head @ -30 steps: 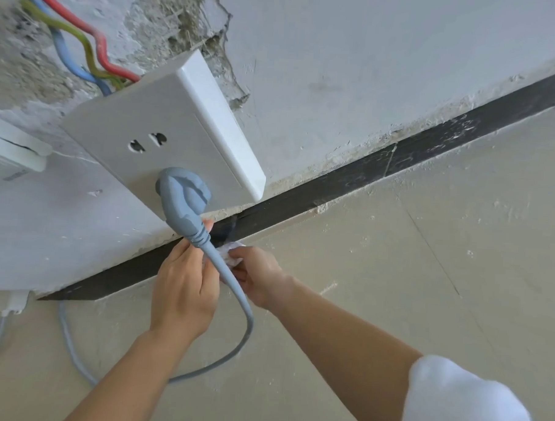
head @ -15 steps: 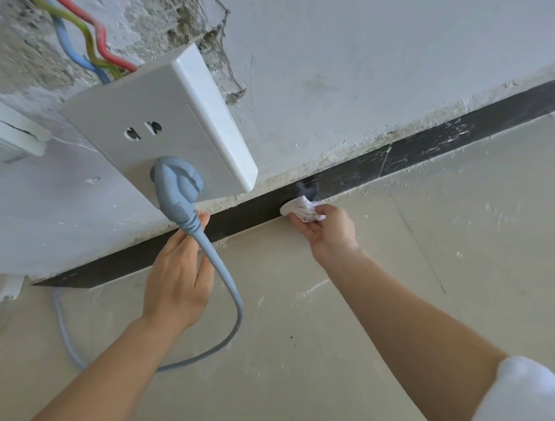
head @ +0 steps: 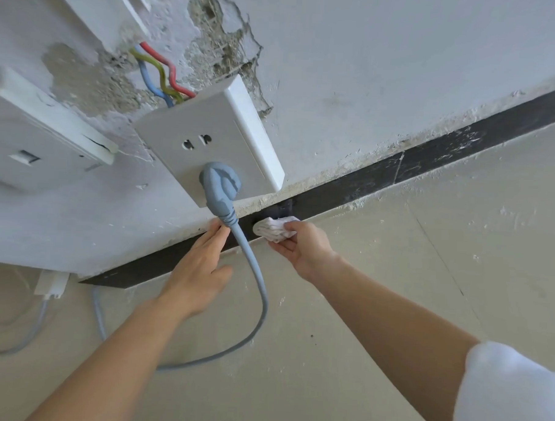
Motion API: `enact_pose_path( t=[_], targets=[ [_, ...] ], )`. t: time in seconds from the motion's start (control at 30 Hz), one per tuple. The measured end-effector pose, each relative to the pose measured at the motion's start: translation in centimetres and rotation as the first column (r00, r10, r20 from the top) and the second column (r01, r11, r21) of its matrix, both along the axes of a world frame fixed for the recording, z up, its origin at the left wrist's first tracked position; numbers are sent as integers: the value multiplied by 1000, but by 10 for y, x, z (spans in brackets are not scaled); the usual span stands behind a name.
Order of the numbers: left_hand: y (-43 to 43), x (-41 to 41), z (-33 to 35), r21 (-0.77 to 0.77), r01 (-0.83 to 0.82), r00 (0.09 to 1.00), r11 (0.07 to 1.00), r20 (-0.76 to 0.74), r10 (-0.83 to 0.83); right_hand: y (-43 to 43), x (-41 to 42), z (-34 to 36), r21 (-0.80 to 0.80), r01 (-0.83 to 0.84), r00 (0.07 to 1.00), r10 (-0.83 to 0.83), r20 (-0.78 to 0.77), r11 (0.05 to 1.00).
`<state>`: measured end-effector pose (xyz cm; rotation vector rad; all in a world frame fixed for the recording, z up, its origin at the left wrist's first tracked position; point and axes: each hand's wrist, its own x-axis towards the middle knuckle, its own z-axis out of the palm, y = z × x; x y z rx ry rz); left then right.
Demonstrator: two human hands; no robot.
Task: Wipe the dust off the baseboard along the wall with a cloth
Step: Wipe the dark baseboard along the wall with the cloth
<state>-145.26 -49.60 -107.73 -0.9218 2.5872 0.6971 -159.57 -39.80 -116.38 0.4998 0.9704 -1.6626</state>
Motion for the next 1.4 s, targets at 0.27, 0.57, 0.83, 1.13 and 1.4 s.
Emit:
enact_pose_path(
  t=[0.27, 0.57, 0.83, 1.13, 1.4],
  targets=[
    [15, -9, 12, -52, 143, 965, 988, 231, -127, 54, -62, 6, 34, 234, 965, -228, -132, 972],
    [66, -28, 78, 15, 315, 613, 949, 760, -216, 92, -72, -2, 99, 224, 965, -206, -162, 970],
    [122, -85, 83, -31, 493, 838, 869, 286, -465, 90, -68, -8, 134, 60, 987, -39, -155, 989],
    [81, -147, 40, -745, 663, 685, 77, 562, -464, 78, -55, -9, 58, 18, 996, -13, -85, 998],
    [68, -173, 39, -825, 557, 766, -95, 554, -325, 41, -50, 15, -126, 112, 992, -102, 79, 986]
  ],
)
